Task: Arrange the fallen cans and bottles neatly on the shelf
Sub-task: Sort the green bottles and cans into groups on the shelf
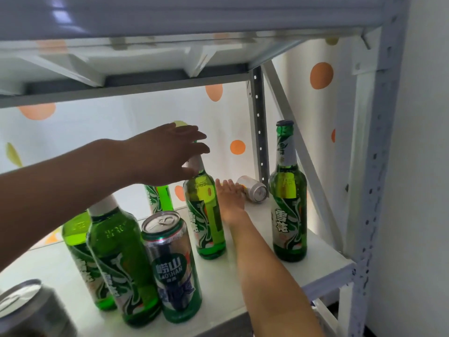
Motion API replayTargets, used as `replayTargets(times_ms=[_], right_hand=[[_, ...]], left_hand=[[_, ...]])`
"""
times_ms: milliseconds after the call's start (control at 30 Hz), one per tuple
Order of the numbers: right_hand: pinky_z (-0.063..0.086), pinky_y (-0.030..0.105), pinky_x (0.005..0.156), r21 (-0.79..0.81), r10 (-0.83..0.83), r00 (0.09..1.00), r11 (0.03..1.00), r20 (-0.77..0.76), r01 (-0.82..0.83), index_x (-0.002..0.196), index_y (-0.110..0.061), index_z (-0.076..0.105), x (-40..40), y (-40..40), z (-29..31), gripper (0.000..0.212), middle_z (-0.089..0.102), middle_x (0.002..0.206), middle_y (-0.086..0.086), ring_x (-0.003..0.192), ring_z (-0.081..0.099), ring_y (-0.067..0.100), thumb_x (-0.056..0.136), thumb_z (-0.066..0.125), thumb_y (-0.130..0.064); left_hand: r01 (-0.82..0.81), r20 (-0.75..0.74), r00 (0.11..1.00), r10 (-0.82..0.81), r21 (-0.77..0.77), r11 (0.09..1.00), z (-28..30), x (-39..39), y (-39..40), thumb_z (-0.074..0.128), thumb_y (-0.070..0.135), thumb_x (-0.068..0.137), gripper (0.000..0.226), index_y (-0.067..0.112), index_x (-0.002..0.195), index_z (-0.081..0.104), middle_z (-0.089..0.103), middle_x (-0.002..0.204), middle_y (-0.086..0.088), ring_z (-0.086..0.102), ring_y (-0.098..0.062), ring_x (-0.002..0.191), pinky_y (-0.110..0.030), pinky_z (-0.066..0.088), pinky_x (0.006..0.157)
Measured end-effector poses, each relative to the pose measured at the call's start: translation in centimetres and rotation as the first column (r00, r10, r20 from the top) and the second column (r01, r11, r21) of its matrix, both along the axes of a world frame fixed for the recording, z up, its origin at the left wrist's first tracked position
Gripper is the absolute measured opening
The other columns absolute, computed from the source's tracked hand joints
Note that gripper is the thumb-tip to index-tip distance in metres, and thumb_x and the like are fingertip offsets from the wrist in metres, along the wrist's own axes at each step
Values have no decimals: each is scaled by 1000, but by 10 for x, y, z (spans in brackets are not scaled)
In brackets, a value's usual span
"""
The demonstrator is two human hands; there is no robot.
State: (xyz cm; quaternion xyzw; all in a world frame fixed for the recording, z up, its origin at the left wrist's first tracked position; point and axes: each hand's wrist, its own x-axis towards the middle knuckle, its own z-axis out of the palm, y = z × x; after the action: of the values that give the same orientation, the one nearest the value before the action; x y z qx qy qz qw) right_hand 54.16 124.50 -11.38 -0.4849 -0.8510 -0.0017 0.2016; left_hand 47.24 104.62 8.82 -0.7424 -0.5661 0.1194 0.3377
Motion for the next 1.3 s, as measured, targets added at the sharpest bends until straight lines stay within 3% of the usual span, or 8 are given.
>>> replayTargets(times_ms=[100,233,400,533,800,967,1233,1300], right_hand=[[17,43,120,93,-27,998,995,-59,32,152,-10,20,-2,2,1,65,32,152,16,142,25,34,95,49,-12],[11,44,122,11,-46,998,999,-50,46,155,-12,13,1,2,2,67,15,160,17,149,10,34,97,46,-15],[41,41,99,-2,-41,993,999,-113,41,140,-12,40,5,1,0,51,43,140,12,129,39,30,91,54,-11],[42,38,97,21,-62,990,998,-123,65,128,-4,50,10,-9,6,37,46,133,14,125,41,30,92,52,-10],[50,41,89,-172,-115,906,984,-407,47,119,3,55,18,-39,9,31,64,117,22,111,61,36,93,52,-13],[55,42,75,-197,-161,730,980,-664,37,99,1,65,29,-59,21,30,70,78,15,77,66,32,82,67,-23],[45,26,56,-400,-374,232,913,-898,-78,104,7,67,31,-75,61,76,72,92,18,82,71,32,62,72,-56],[47,28,53,-378,-356,166,918,-919,-123,97,6,65,35,-92,77,59,69,83,14,74,68,29,70,75,-45]], left_hand=[[120,80,990,-119,-6,993,-1,0,-2,44,52,94,56,30,145,38,15,161,2,4,-14,149,-35,11,121],[124,119,985,-122,-7,992,2,2,-1,45,50,94,55,31,145,38,14,161,4,3,-12,149,-34,13,120],[93,70,993,-91,-26,995,-4,-5,-1,45,52,93,57,30,145,36,11,161,3,4,-15,149,-38,18,119],[46,153,987,-39,-45,998,-4,-6,-5,48,51,93,57,30,145,35,10,161,5,7,-13,148,-36,23,118],[-7,137,990,16,-66,998,-12,10,-3,42,46,98,57,23,148,29,14,160,-4,-2,-18,148,-27,-8,114],[-15,110,994,22,-63,998,-14,1,4,42,48,97,59,23,149,27,12,161,-5,-5,-22,149,-39,8,120],[25,268,963,-11,-46,999,-11,-3,-12,48,42,97,71,22,153,11,-3,162,1,-4,-15,149,-38,18,119],[27,301,954,-11,-51,998,-12,-1,-10,48,40,98,71,21,154,9,-4,162,1,-5,-15,148,-36,16,119]])
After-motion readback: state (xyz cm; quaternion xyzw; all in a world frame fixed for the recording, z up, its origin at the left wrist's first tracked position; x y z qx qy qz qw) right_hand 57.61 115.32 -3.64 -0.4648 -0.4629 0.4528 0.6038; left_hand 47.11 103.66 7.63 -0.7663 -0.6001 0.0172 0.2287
